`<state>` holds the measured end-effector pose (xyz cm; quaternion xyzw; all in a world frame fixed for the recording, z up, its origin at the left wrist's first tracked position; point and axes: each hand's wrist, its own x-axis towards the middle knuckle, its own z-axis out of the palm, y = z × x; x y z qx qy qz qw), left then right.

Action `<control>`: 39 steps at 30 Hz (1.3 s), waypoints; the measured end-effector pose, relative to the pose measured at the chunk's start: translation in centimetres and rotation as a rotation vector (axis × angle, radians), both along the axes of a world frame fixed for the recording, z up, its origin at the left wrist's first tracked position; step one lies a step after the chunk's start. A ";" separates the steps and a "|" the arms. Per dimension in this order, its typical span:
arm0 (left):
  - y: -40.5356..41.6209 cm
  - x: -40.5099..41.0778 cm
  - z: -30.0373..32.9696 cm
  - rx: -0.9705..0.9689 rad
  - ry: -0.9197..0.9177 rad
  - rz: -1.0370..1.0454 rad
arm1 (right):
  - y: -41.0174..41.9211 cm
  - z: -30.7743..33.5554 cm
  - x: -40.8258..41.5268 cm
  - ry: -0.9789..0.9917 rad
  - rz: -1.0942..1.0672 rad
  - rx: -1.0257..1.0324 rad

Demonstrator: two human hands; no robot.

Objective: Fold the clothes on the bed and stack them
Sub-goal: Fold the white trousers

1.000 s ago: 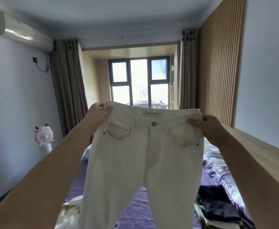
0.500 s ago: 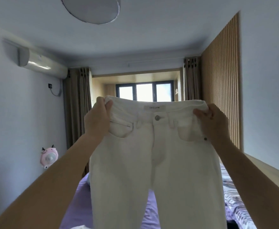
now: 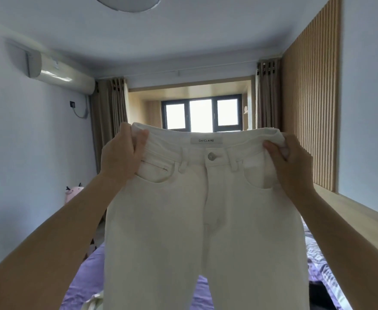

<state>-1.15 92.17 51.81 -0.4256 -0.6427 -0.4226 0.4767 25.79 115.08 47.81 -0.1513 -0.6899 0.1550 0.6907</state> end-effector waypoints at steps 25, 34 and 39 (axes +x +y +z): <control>13.6 -14.1 -25.4 -0.133 -0.987 -0.262 | 6.8 -20.8 -16.7 -0.380 -0.134 -0.784; 18.6 -10.6 -23.9 -0.203 -1.100 -0.691 | 1.7 -18.7 -25.6 -0.343 0.164 -0.796; 18.5 -10.9 -25.7 -0.176 -1.065 -0.650 | 0.3 -20.9 -26.7 -0.259 0.182 -0.777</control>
